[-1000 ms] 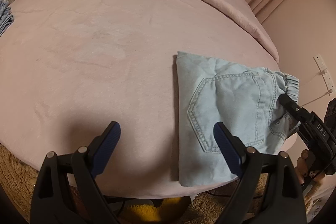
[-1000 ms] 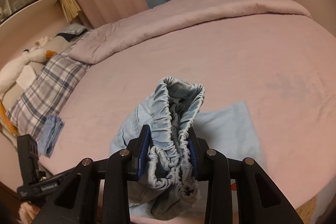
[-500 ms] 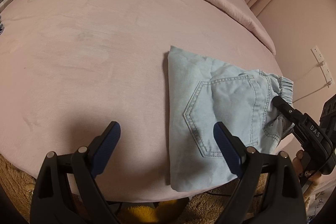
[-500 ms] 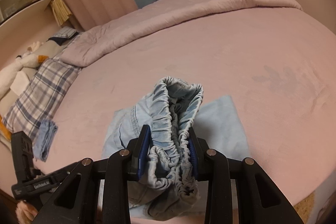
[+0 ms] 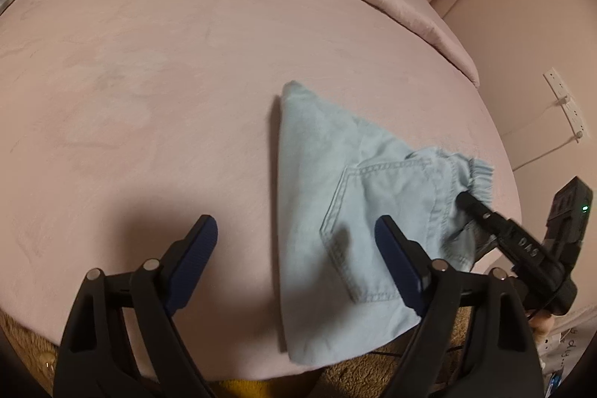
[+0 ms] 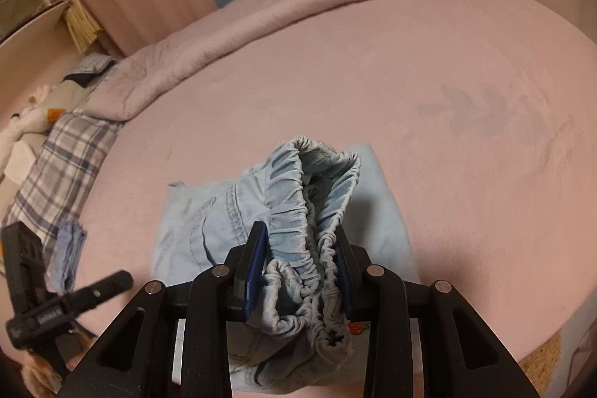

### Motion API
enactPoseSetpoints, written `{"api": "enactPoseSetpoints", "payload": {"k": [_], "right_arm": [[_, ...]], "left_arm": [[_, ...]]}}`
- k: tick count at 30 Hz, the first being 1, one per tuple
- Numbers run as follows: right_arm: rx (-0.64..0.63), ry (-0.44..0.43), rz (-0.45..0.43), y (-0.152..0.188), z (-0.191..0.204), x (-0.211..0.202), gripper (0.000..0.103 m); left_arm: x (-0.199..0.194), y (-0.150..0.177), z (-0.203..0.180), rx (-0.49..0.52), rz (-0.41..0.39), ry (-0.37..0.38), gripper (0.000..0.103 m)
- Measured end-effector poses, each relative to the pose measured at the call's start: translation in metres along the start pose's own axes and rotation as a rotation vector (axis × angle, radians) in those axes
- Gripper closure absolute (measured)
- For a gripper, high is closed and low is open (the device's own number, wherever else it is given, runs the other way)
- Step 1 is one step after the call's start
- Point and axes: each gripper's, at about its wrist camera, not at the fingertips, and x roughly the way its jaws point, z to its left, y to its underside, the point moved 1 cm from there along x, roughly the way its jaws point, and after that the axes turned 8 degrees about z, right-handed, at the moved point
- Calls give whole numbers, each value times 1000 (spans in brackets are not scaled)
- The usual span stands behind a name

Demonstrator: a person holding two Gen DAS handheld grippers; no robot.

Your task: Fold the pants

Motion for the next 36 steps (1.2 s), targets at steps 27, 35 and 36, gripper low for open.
{"api": "enactPoseSetpoints", "payload": {"k": [27, 35, 36], "right_arm": [[47, 31, 59, 3, -12, 14, 68], [50, 38, 62, 2, -11, 15, 68], [50, 37, 63, 2, -11, 15, 68]], "left_arm": [[51, -5, 7, -15, 119, 93, 53], [44, 24, 2, -10, 156, 121, 53], [43, 27, 3, -14, 156, 125, 53]]}}
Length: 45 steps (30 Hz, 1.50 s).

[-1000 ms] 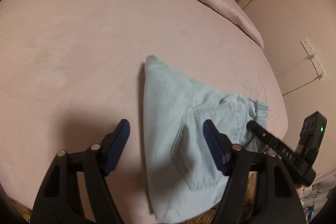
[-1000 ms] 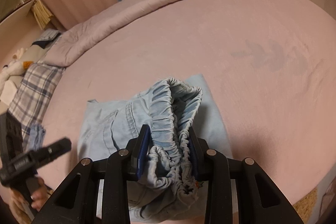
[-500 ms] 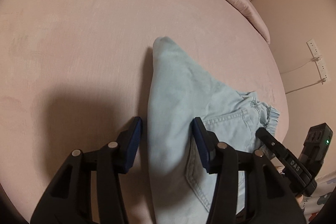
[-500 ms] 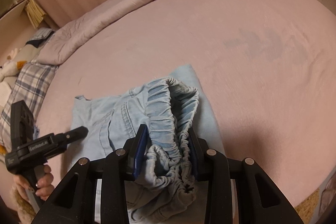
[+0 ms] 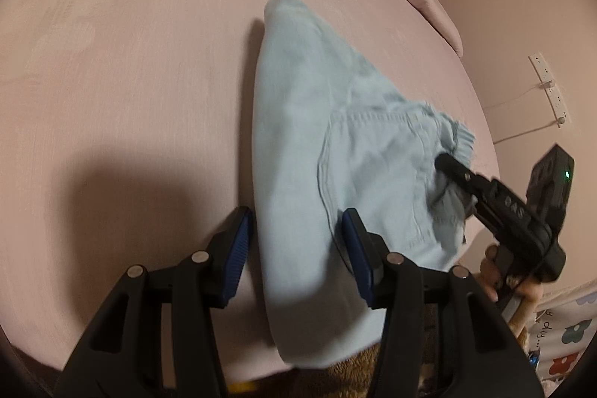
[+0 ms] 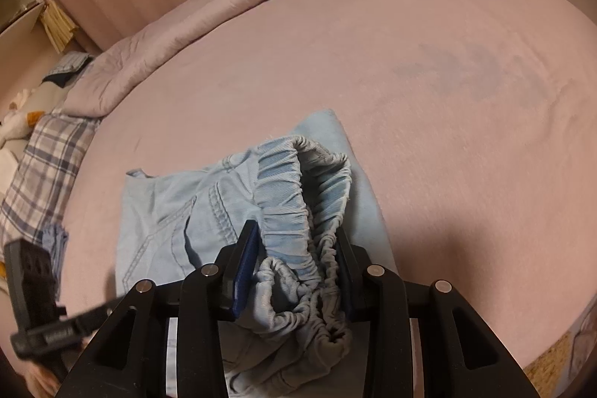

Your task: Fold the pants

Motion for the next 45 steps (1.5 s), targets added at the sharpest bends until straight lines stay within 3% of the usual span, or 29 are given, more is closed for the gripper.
{"api": "enactPoseSetpoints", "payload": {"k": [15, 20, 28, 30, 31, 35, 38, 42, 45], "right_arm": [[57, 7, 2, 15, -15, -24, 54], [65, 7, 6, 21, -15, -33, 43], [47, -51, 57, 34, -7, -18, 42], [40, -34, 38, 32, -6, -18, 48], [31, -35, 28, 32, -4, -16, 58], [0, -20, -24, 32, 2, -27, 71], [3, -41, -60, 29, 4, -40, 75], [-29, -1, -85, 30, 6, -45, 75], [1, 11, -48, 31, -4, -32, 75]], "left_arm": [[1, 26, -4, 19, 9, 6, 54], [1, 27, -5, 16, 4, 0, 54], [-1, 32, -6, 9, -2, -6, 54], [0, 32, -6, 7, -3, -4, 53], [0, 32, -6, 4, -3, -2, 53], [0, 34, -4, -4, 12, 18, 52], [-1, 35, -4, 1, 14, 23, 51], [-1, 36, -4, -1, 17, 30, 51], [-3, 38, 2, 4, 18, 28, 51]]}}
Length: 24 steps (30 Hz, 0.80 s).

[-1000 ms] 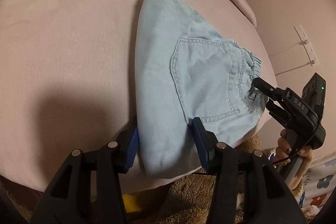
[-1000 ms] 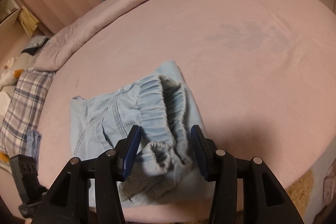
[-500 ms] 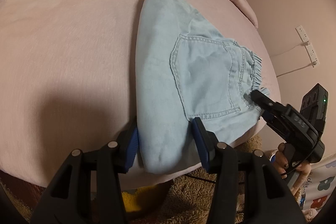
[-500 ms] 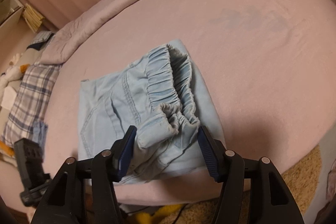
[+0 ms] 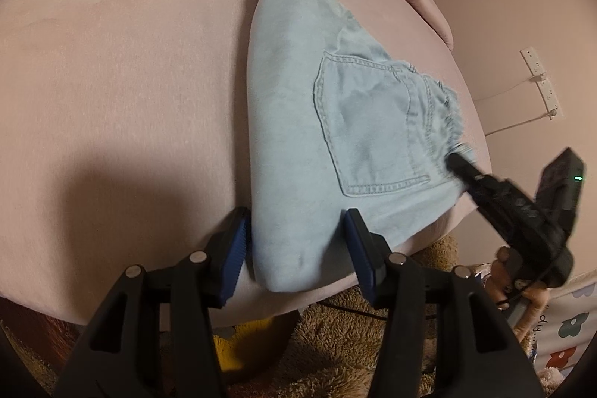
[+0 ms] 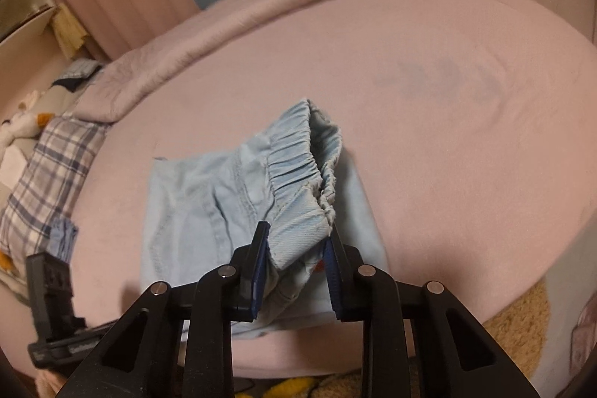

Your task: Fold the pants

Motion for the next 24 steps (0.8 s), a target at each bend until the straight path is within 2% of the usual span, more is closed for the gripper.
{"api": "enactPoseSetpoints", "payload": {"k": [4, 24], "right_arm": [[24, 14, 56, 6, -13, 19, 75], [-11, 42, 76, 4, -10, 20, 75]], "left_arm": [[-1, 0, -1, 6, 1, -10, 51], [-6, 2, -2, -6, 9, -8, 51]]}}
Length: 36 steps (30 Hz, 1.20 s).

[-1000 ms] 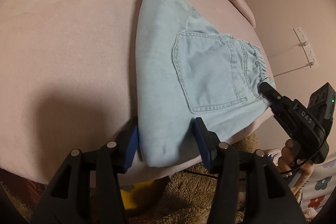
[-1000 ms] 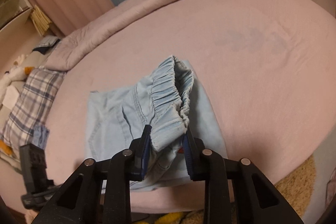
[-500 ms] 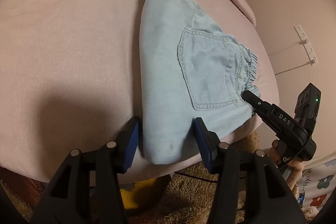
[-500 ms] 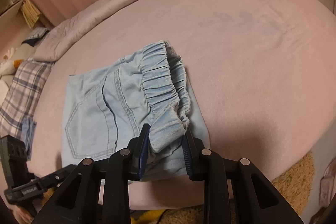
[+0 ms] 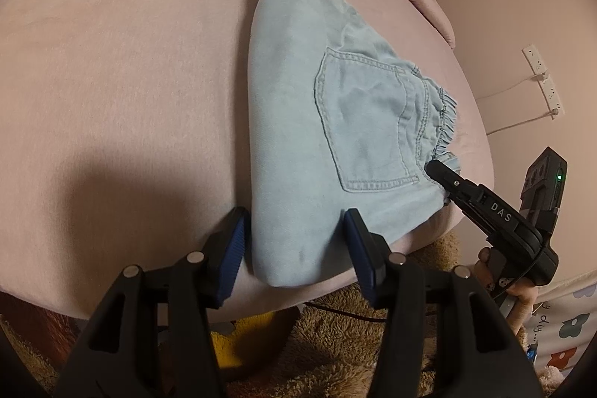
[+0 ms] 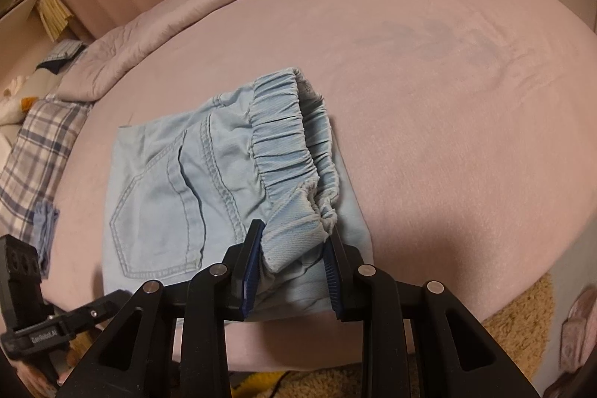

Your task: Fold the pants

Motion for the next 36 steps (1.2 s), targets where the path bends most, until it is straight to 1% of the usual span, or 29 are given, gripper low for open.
{"api": "enactPoseSetpoints", "payload": {"k": [10, 13, 15, 18, 19, 20, 21, 22, 23, 25, 28, 29, 31, 32, 34, 36], "right_arm": [[-3, 30, 3, -1, 6, 1, 74], [1, 33, 3, -1, 7, 0, 73], [13, 24, 8, -1, 7, -1, 73], [19, -2, 15, -1, 4, -3, 70], [20, -9, 17, -1, 3, -4, 68], [24, -15, 18, -1, 2, -6, 63], [29, -16, 17, -1, 1, -8, 60], [32, -13, 12, -1, 0, -10, 52], [37, -7, -1, -1, -1, -14, 38], [46, 12, -30, -1, -3, -21, 23], [49, 9, -58, -2, -7, -30, 20], [48, 1, -65, -3, -8, -33, 18], [37, -14, -81, -4, -9, -36, 12], [30, -19, -86, -6, -8, -35, 10], [23, -39, -79, -8, -9, -30, 10], [32, -74, -56, -11, -9, -21, 10]], "left_arm": [[-5, -1, -1, 21, 14, -7, 50], [-12, -3, -1, 30, -3, -14, 48], [-19, -7, 1, 30, -37, -15, 44], [-32, -14, 6, 24, -85, -10, 33], [-35, -16, 7, 22, -99, -11, 26], [-38, -18, 8, 17, -118, -15, 20], [-40, -18, 9, 15, -129, -21, 18], [-42, -19, 8, 14, -149, -27, 16], [-43, -20, 8, 18, -157, -40, 15], [-44, -21, 5, 31, -168, -78, 12], [-43, -23, -2, 62, -180, -143, 7], [-42, -23, -5, 78, -186, -161, 5], [-40, -27, -4, 98, -189, -174, 3], [-38, -28, -4, 108, -189, -174, 1], [-26, -31, -2, 119, -166, -179, 1], [-14, -34, 2, 102, -135, -190, 1]]}}
